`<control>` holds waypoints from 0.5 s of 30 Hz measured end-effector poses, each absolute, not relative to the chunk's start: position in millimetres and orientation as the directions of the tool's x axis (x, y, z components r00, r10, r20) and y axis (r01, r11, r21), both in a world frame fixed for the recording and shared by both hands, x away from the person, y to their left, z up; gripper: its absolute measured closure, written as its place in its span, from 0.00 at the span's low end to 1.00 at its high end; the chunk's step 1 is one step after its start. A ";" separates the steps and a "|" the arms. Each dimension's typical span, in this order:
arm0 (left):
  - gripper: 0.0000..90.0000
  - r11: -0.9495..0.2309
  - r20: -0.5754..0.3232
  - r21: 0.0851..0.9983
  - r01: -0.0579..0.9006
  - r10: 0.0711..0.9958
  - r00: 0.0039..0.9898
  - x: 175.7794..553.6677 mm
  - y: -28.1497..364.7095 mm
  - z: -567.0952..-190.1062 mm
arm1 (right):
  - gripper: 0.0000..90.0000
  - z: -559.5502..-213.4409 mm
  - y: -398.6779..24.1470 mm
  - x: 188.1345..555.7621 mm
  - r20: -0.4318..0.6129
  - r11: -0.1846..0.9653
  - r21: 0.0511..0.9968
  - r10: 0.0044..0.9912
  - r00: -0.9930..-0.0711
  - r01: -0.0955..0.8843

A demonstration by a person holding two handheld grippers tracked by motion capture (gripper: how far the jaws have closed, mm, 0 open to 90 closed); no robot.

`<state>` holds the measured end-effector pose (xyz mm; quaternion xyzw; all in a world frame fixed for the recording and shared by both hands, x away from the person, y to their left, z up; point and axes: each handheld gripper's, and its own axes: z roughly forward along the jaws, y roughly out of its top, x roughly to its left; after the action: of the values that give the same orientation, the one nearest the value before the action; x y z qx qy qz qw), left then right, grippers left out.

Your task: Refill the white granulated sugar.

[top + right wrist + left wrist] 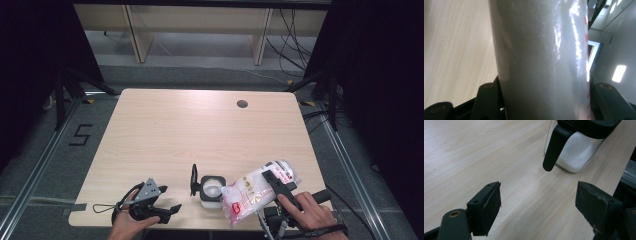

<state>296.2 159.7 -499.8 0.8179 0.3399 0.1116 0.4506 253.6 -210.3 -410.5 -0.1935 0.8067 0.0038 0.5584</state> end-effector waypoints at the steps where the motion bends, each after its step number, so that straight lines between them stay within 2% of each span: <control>1: 0.22 -0.361 -0.125 0.813 0.456 0.657 0.744 296.1 159.6 -499.8 | 0.53 -409.6 -210.0 253.9 -0.900 0.922 -0.220 -0.319 -0.299 -0.319; 2: 0.22 -0.375 -0.112 0.811 0.450 0.654 0.748 296.4 160.3 -499.9 | 0.53 -408.5 -209.8 252.2 -0.890 0.927 -0.230 -0.324 -0.322 -0.297; 3: 0.22 -0.374 -0.115 0.810 0.451 0.654 0.748 296.3 160.1 -500.0 | 0.53 -407.8 -209.5 253.0 -0.894 0.918 -0.235 -0.333 -0.300 -0.318; 5: 0.22 -0.365 -0.123 0.812 0.456 0.656 0.744 296.3 159.4 -499.9 | 0.53 -409.7 -211.1 250.8 -0.903 0.940 -0.186 -0.278 -0.327 -0.284; 6: 0.22 -0.359 -0.132 0.810 0.463 0.658 0.742 295.7 158.7 -499.8 | 0.53 -407.4 -209.7 253.3 -0.894 0.923 -0.225 -0.323 -0.311 -0.313; 8: 0.22 -0.385 -0.106 0.807 0.449 0.653 0.750 296.8 160.5 -499.9 | 0.53 -409.5 -210.1 255.4 -0.890 0.918 -0.237 -0.336 -0.307 -0.318; 15: 0.22 -0.372 -0.114 0.814 0.447 0.651 0.750 297.0 160.0 -499.7 | 0.53 -410.5 -210.5 256.3 -0.901 0.923 -0.209 -0.310 -0.304 -0.322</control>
<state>297.0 160.0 -499.7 0.8204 0.3348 0.1137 0.4494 256.3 -210.5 -410.5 -0.1958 0.8075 0.0056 0.5564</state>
